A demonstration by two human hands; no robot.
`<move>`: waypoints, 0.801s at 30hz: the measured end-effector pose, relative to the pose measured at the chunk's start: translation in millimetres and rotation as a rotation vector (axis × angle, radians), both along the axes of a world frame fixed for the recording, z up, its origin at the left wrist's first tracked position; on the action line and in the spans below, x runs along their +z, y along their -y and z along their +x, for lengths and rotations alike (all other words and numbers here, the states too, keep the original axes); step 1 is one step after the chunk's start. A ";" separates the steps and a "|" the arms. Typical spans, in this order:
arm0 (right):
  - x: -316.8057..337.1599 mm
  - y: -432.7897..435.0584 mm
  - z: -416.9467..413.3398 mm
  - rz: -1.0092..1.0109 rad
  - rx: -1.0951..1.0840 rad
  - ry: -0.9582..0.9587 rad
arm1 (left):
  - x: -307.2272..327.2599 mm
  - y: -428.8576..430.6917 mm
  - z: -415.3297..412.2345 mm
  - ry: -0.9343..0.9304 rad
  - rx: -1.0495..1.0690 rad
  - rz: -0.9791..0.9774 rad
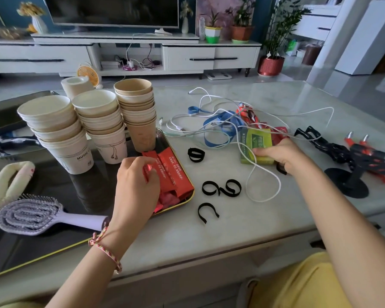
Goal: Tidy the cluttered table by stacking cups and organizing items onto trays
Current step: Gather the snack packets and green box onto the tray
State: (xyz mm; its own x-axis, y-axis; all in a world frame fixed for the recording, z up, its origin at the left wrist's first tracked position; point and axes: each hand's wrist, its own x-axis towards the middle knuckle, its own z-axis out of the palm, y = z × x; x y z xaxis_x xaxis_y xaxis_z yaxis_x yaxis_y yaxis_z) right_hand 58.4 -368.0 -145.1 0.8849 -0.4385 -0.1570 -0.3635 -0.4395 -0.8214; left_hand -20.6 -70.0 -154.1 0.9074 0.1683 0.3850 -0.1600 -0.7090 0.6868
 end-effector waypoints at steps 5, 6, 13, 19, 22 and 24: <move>12.3 -0.1 -8.9 -0.220 -0.107 0.095 | 1.5 -1.5 -0.7 -0.002 -0.009 0.007; 17.1 -1.0 -12.6 -0.258 -0.135 0.145 | 2.3 -2.1 -0.7 -0.001 -0.009 0.003; 51.8 -32.0 -43.4 -0.568 -0.109 0.543 | 10.8 -8.6 -1.4 -0.015 0.026 -0.061; 56.0 -116.8 -55.0 -0.093 0.262 0.643 | 9.1 -31.4 -8.4 -0.169 0.056 0.011; 36.5 -162.3 -56.6 0.157 0.450 0.417 | 4.6 -40.4 -14.7 -0.271 0.079 0.064; 25.3 -189.1 -58.0 0.185 0.536 0.339 | 2.9 -51.7 -20.8 -0.306 0.107 0.099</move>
